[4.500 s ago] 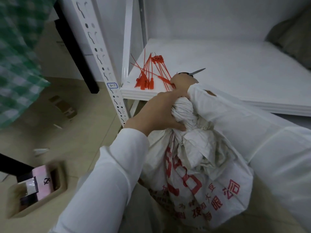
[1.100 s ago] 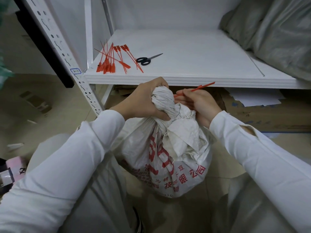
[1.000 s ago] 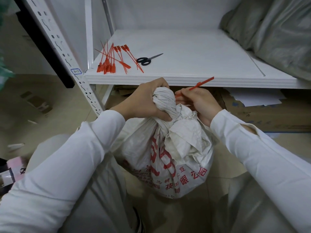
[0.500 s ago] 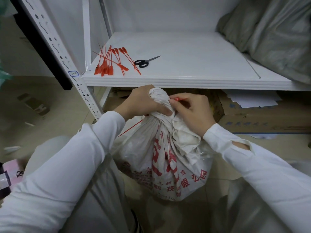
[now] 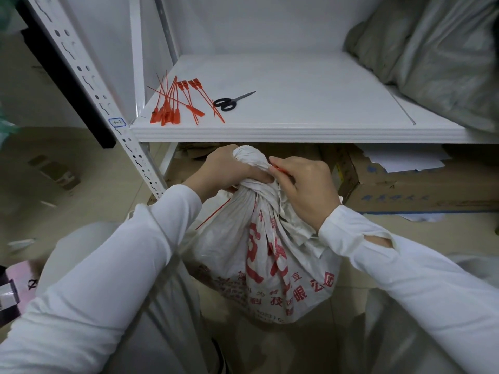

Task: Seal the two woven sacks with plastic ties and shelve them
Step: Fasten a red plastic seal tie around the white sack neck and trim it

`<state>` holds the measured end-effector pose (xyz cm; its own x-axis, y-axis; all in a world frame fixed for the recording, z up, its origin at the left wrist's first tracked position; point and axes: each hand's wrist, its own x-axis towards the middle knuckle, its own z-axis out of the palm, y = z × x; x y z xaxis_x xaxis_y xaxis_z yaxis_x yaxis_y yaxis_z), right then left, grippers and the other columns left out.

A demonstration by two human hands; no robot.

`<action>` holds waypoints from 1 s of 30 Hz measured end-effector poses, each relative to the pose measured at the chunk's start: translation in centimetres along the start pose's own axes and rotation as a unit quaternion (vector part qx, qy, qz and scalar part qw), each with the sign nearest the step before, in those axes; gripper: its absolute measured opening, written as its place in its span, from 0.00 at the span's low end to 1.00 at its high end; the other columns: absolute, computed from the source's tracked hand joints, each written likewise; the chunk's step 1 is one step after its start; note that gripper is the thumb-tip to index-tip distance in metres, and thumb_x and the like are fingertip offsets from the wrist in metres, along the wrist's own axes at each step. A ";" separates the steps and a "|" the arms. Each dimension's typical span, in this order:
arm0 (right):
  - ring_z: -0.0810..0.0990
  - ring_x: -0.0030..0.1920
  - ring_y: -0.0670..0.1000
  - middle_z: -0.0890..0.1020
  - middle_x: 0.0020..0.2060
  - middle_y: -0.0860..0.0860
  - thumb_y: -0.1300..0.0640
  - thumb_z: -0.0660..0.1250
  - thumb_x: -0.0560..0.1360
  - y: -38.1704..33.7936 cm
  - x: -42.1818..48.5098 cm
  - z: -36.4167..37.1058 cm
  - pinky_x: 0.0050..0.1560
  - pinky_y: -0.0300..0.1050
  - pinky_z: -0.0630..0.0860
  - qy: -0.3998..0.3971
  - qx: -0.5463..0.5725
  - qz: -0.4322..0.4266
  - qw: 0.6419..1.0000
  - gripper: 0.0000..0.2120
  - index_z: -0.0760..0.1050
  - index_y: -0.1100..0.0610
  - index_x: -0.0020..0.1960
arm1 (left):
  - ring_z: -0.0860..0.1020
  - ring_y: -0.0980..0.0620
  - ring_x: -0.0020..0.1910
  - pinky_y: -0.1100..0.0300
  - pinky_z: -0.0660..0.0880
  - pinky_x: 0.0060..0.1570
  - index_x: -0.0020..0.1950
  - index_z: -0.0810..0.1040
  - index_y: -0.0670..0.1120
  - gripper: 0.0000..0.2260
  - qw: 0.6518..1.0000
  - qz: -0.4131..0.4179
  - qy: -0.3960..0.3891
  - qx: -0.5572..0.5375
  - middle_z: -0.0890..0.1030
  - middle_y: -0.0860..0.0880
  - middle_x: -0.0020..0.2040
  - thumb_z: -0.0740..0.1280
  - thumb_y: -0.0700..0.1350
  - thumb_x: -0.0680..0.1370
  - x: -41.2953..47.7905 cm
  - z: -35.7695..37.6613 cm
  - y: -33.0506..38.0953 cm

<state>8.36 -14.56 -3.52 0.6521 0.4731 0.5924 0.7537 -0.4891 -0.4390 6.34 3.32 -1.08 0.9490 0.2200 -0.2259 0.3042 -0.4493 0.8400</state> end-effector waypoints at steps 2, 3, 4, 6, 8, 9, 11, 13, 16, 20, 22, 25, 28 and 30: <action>0.83 0.38 0.56 0.84 0.39 0.56 0.54 0.62 0.78 0.3 -0.3 -0.1 0.38 0.53 0.80 -0.024 -0.044 -0.014 0.999 0.14 0.82 0.61 0.53 | 0.82 0.51 0.46 0.60 0.79 0.35 0.54 0.80 0.49 0.25 1.000 -0.006 0.004 0.000 0.83 0.50 0.48 0.81 0.51 0.61 -0.1 -0.6 0.0; 0.82 0.38 0.57 0.84 0.39 0.56 0.54 0.61 0.78 0.4 -0.4 -0.1 0.38 0.53 0.80 -0.040 -0.066 -0.020 0.997 0.14 0.82 0.60 0.53 | 0.82 0.51 0.46 0.60 0.80 0.35 0.54 0.80 0.49 0.24 1.000 -0.005 0.007 0.000 0.83 0.50 0.48 0.81 0.52 0.61 -0.1 -0.9 0.0; 0.82 0.39 0.57 0.84 0.40 0.55 0.54 0.60 0.79 0.5 -0.6 0.0 0.39 0.53 0.80 -0.057 -0.084 -0.021 0.995 0.14 0.82 0.60 0.53 | 0.82 0.51 0.46 0.60 0.80 0.35 0.54 0.80 0.49 0.24 1.000 -0.004 0.010 0.001 0.83 0.50 0.48 0.81 0.52 0.62 0.0 -1.1 -0.1; 0.82 0.41 0.56 0.85 0.42 0.54 0.52 0.58 0.79 0.3 -0.9 0.1 0.41 0.52 0.79 -0.082 -0.092 -0.002 0.992 0.16 0.82 0.58 0.53 | 0.82 0.50 0.46 0.57 0.82 0.38 0.54 0.80 0.48 0.26 1.000 -0.007 0.020 0.006 0.83 0.50 0.48 0.81 0.54 0.60 0.1 -0.8 -0.3; 0.82 0.41 0.55 0.85 0.41 0.53 0.49 0.55 0.79 -0.1 -1.3 0.1 0.41 0.48 0.78 -0.073 -0.087 0.030 0.993 0.19 0.83 0.56 0.52 | 0.82 0.50 0.47 0.53 0.83 0.43 0.55 0.80 0.49 0.30 0.999 -0.011 0.033 0.011 0.83 0.50 0.49 0.81 0.58 0.57 0.2 -0.2 -0.5; 0.82 0.41 0.54 0.85 0.41 0.52 0.48 0.54 0.79 -0.5 -1.5 0.2 0.41 0.46 0.76 -0.065 -0.088 0.050 0.993 0.20 0.83 0.55 0.53 | 0.82 0.50 0.48 0.51 0.83 0.45 0.55 0.80 0.50 0.32 0.999 -0.011 0.041 0.013 0.83 0.50 0.49 0.80 0.61 0.55 0.2 0.2 -0.6; 0.82 0.43 0.54 0.85 0.44 0.52 0.47 0.52 0.81 -1.3 -1.9 0.4 0.45 0.45 0.74 -0.069 -0.109 0.093 0.987 0.21 0.81 0.53 0.57 | 0.81 0.50 0.48 0.49 0.82 0.47 0.54 0.80 0.51 0.34 0.998 -0.013 0.063 0.017 0.83 0.51 0.48 0.78 0.64 0.52 0.2 0.6 -0.8; 0.81 0.49 0.54 0.84 0.49 0.52 0.46 0.53 0.82 -1.9 -2.2 0.7 0.51 0.47 0.73 -0.086 -0.137 0.114 0.980 0.20 0.78 0.54 0.61 | 0.80 0.50 0.49 0.49 0.82 0.48 0.54 0.80 0.51 0.36 0.995 -0.031 0.090 0.012 0.82 0.51 0.49 0.78 0.66 0.50 0.3 0.8 -0.9; 0.74 0.66 0.53 0.76 0.65 0.53 0.39 0.53 0.79 -2.4 -2.5 1.3 0.69 0.49 0.64 -0.145 -0.157 0.125 0.969 0.28 0.68 0.56 0.71 | 0.79 0.49 0.50 0.49 0.81 0.48 0.58 0.77 0.48 0.39 0.992 -0.061 0.109 -0.018 0.80 0.50 0.51 0.79 0.64 0.52 -0.1 1.2 -0.8; 0.65 0.73 0.51 0.69 0.72 0.53 0.41 0.54 0.80 -1.6 -2.3 2.1 0.74 0.48 0.54 -0.170 -0.197 0.112 0.959 0.29 0.62 0.57 0.74 | 0.82 0.46 0.47 0.48 0.81 0.49 0.55 0.77 0.42 0.24 0.990 -0.085 0.060 -0.099 0.82 0.43 0.50 0.79 0.53 0.66 -0.9 1.3 -0.7; 0.66 0.72 0.52 0.70 0.71 0.53 0.43 0.54 0.81 -1.2 -1.9 2.3 0.73 0.48 0.56 -0.167 -0.197 0.118 0.959 0.27 0.63 0.57 0.74 | 0.81 0.44 0.45 0.47 0.79 0.52 0.53 0.80 0.37 0.19 0.981 -0.095 0.023 -0.167 0.80 0.39 0.47 0.76 0.48 0.70 -1.2 1.0 -0.8; 0.67 0.72 0.52 0.71 0.71 0.53 0.43 0.53 0.81 -1.0 -1.5 2.5 0.73 0.48 0.57 -0.175 -0.200 0.124 0.956 0.26 0.63 0.57 0.73 | 0.83 0.46 0.46 0.53 0.82 0.48 0.58 0.78 0.36 0.21 0.962 -0.131 0.005 -0.237 0.82 0.41 0.49 0.76 0.46 0.70 -1.2 0.4 -1.7; 0.67 0.72 0.52 0.70 0.71 0.53 0.43 0.52 0.81 -0.9 -1.6 2.8 0.73 0.47 0.57 -0.187 -0.206 0.125 0.953 0.26 0.62 0.56 0.74 | 0.83 0.48 0.42 0.58 0.80 0.43 0.56 0.79 0.37 0.19 0.963 -0.157 -0.004 -0.219 0.83 0.42 0.47 0.75 0.46 0.71 -1.3 -0.1 -2.2; 0.68 0.71 0.52 0.72 0.70 0.53 0.43 0.53 0.81 -0.8 -1.5 3.0 0.72 0.48 0.58 -0.180 -0.202 0.125 0.955 0.25 0.64 0.56 0.73 | 0.80 0.48 0.40 0.58 0.80 0.44 0.52 0.79 0.38 0.16 0.964 -0.180 -0.006 -0.196 0.82 0.42 0.42 0.73 0.49 0.72 -1.4 -0.7 -2.3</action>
<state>7.04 -12.70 -6.11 0.8479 0.4909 0.2002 0.5256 -0.8275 -0.1973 4.25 4.67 -2.36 0.7897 0.2896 -0.5409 0.5607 0.0171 0.8278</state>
